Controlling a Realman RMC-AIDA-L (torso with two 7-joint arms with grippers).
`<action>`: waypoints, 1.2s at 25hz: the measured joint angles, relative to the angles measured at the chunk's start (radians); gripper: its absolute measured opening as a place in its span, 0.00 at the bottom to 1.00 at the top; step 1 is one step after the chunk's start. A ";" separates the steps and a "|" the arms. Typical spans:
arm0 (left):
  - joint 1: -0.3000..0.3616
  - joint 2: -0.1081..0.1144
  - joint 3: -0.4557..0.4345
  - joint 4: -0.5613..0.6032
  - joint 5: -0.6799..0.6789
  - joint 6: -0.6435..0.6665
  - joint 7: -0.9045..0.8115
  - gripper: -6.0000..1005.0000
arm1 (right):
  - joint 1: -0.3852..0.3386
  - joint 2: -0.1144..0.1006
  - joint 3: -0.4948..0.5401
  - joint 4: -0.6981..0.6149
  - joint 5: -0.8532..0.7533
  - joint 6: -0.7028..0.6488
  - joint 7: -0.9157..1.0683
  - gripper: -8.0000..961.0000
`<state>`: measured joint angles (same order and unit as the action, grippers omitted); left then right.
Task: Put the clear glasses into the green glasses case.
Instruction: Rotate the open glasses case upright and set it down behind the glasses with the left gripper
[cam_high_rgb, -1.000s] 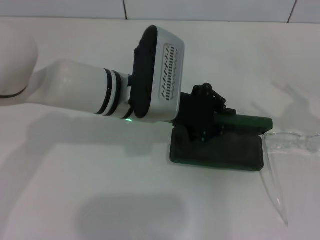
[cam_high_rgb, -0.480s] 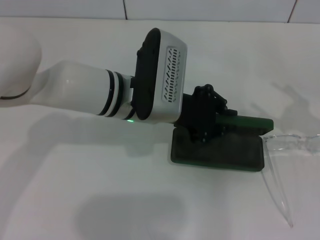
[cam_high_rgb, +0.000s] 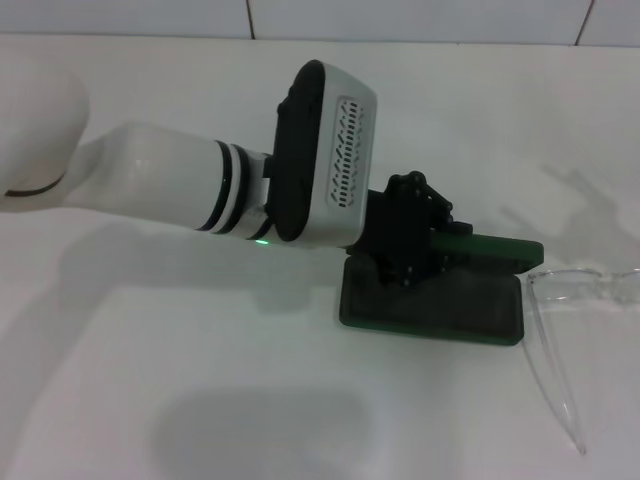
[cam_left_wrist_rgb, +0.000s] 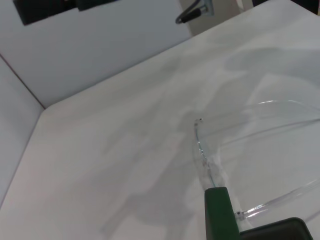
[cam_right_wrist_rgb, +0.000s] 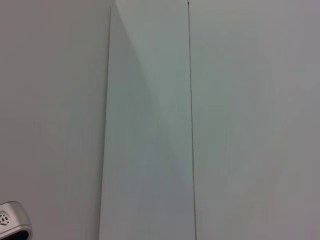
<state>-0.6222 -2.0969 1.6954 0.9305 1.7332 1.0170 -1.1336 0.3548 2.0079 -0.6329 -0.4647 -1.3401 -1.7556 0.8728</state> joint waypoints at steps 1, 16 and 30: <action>-0.003 0.000 0.002 -0.002 0.000 0.000 0.000 0.21 | 0.000 0.000 0.001 0.000 0.000 0.000 0.000 0.91; -0.028 0.003 0.002 -0.003 0.000 0.002 -0.022 0.21 | -0.001 -0.001 0.008 0.000 -0.001 -0.001 0.000 0.91; -0.022 0.000 0.000 -0.005 0.000 -0.040 -0.072 0.21 | -0.001 -0.003 -0.001 0.000 -0.001 0.007 0.000 0.91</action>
<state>-0.6440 -2.0967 1.6952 0.9256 1.7336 0.9769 -1.2060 0.3543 2.0051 -0.6334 -0.4648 -1.3407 -1.7491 0.8728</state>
